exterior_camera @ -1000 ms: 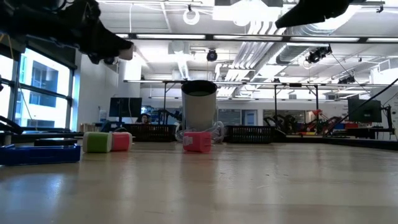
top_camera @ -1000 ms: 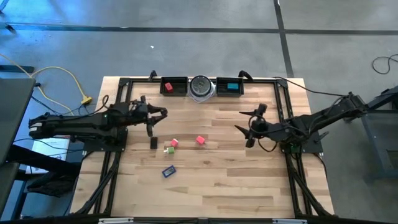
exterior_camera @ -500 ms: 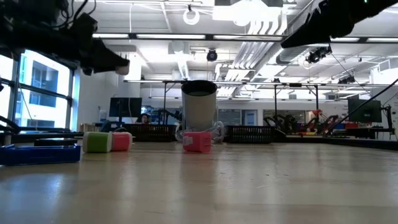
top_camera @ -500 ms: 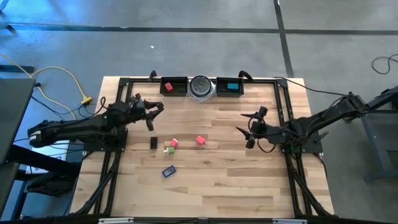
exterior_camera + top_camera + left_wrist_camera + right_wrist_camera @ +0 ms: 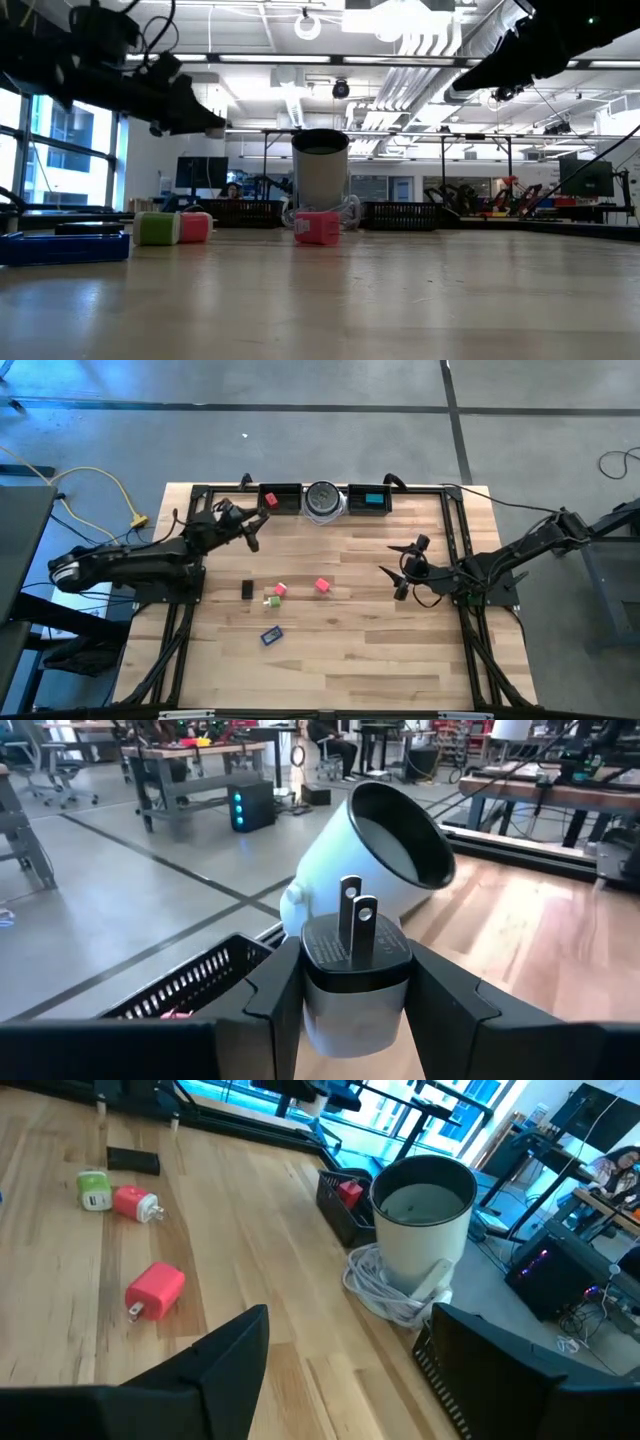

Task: Pick & Place Office items
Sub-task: Put the white charger adapter into the left black basket

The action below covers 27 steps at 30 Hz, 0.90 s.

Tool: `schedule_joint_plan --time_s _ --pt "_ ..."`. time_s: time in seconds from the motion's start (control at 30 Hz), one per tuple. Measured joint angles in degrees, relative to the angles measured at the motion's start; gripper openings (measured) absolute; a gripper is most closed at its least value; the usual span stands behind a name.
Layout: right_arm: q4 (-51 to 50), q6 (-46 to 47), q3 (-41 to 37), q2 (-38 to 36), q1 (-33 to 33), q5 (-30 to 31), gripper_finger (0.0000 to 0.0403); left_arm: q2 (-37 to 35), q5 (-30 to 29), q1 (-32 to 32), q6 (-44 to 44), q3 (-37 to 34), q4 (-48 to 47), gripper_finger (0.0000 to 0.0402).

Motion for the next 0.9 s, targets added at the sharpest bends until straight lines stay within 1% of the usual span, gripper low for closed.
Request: schedule_joint_plan --time_s 0.07,0.23,0.43,0.53,0.67,0.9 --pt "0.00 0.00 0.00 0.02 0.00 0.00 0.0265 3.86 0.94 1.44 -0.48 0.00 4.01 0.0132" --pt "-0.03 -0.07 0.00 0.02 0.00 -0.02 0.0265 12.35 1.10 3.90 -1.51 0.00 14.40 0.0132" --pt "-0.07 -0.13 0.02 0.02 0.00 0.00 0.0265 20.74 5.38 7.11 -3.42 0.02 23.19 0.0132" --pt "-0.07 -0.13 0.02 0.02 0.00 0.00 0.0265 24.11 5.98 8.71 -4.52 0.02 27.15 0.0132" --pt "0.23 -0.13 0.02 0.02 0.00 0.00 0.0265 27.40 6.15 10.09 -4.72 1.49 28.05 0.0132" --pt "0.63 -0.22 0.02 0.02 0.00 -0.02 0.0265 32.98 6.16 10.26 -4.39 6.66 26.89 0.0132"
